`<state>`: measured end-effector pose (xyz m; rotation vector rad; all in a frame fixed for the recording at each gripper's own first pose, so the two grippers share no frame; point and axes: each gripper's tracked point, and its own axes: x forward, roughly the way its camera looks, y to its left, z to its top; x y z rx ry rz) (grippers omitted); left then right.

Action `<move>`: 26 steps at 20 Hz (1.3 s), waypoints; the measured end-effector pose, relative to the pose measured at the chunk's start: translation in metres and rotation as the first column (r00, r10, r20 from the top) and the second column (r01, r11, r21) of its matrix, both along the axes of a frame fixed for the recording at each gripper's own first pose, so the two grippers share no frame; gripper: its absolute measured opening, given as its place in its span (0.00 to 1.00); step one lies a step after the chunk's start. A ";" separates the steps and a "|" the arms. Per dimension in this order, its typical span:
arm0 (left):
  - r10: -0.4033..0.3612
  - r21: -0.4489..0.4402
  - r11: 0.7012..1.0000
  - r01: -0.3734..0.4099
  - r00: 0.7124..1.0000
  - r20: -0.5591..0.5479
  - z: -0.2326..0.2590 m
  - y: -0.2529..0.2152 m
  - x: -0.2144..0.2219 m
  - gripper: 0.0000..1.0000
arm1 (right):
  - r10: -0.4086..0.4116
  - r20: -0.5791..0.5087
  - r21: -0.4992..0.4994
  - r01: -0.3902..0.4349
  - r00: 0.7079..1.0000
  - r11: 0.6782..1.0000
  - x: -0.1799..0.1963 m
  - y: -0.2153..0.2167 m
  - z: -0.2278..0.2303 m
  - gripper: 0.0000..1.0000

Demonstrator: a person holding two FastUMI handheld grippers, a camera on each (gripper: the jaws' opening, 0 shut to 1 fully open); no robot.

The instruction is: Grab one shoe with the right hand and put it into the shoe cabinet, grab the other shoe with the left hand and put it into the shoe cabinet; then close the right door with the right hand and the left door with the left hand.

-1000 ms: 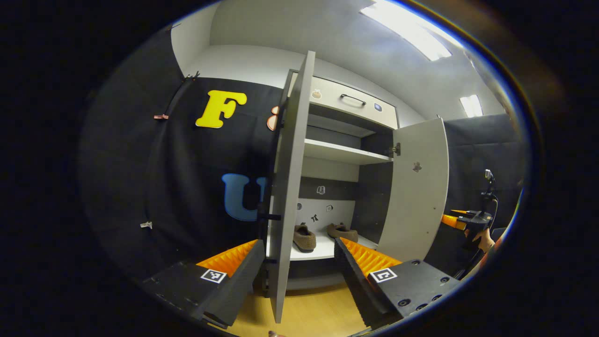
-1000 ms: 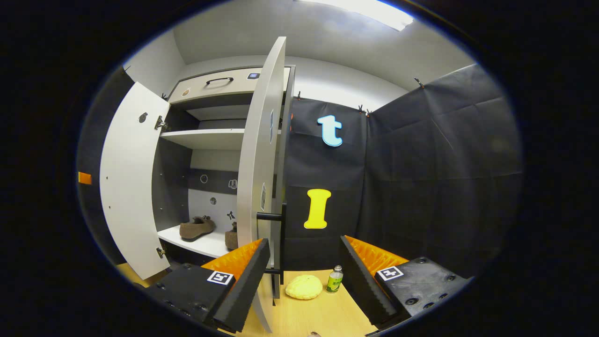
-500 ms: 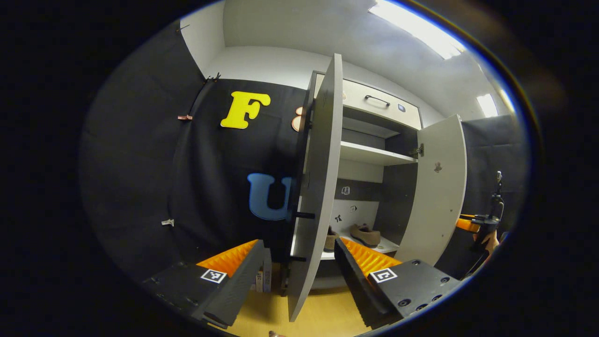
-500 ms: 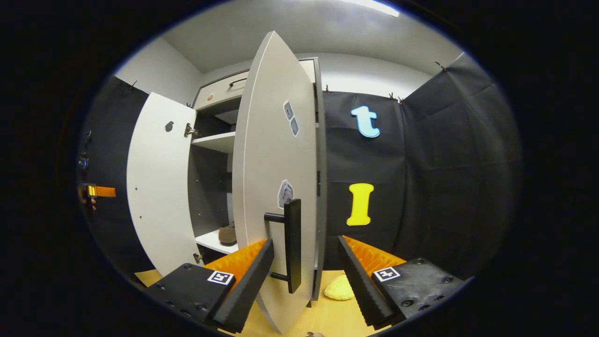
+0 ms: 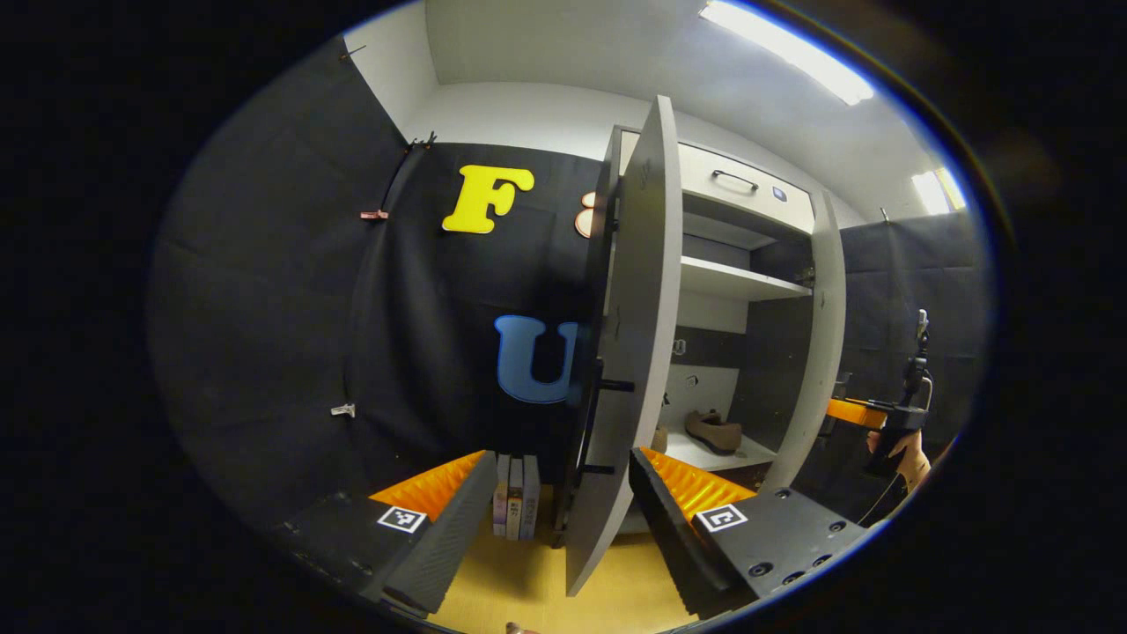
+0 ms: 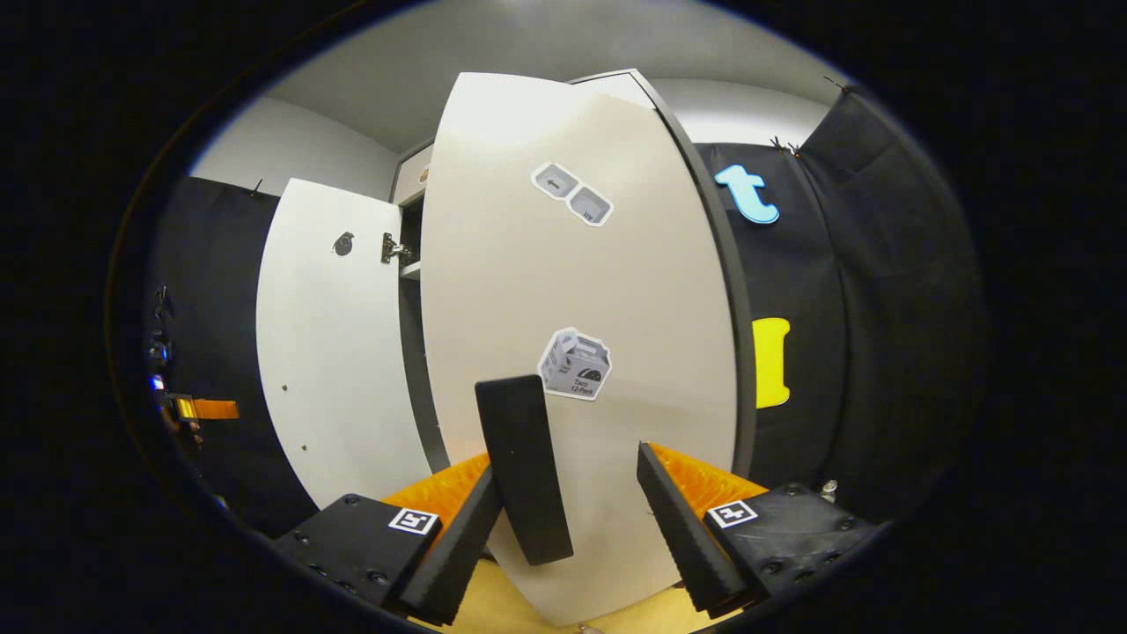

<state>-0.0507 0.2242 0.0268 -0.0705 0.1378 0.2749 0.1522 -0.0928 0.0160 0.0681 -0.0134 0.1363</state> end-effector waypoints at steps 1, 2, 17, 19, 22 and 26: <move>0.012 -0.003 1.000 -0.012 1.000 -0.005 -0.001 0.004 -0.003 0.95 | -0.006 0.003 -0.003 0.006 1.000 1.000 0.011 0.008 -0.001 0.97; 0.021 -0.004 1.000 -0.021 1.000 -0.009 -0.002 0.008 -0.004 0.95 | -0.017 0.004 -0.011 0.017 1.000 1.000 0.021 0.013 -0.002 0.98; -0.125 0.005 0.992 0.125 0.992 -0.012 -0.022 0.024 0.079 0.95 | -0.154 0.037 -0.089 0.157 0.987 0.984 0.047 0.042 -0.004 0.94; -0.202 -0.060 0.977 0.204 0.979 0.035 -0.015 0.006 0.087 0.94 | -0.166 0.025 -0.100 0.168 0.986 0.981 0.028 0.033 -0.008 0.93; -0.225 -0.041 0.973 0.226 0.974 0.022 -0.018 -0.005 0.084 0.90 | -0.189 0.015 -0.096 0.189 0.982 0.977 0.008 0.023 -0.011 0.93; -0.216 0.012 0.976 0.216 0.976 -0.003 -0.017 -0.013 0.089 0.93 | -0.215 0.007 -0.091 0.214 0.977 0.973 -0.008 0.010 -0.010 0.93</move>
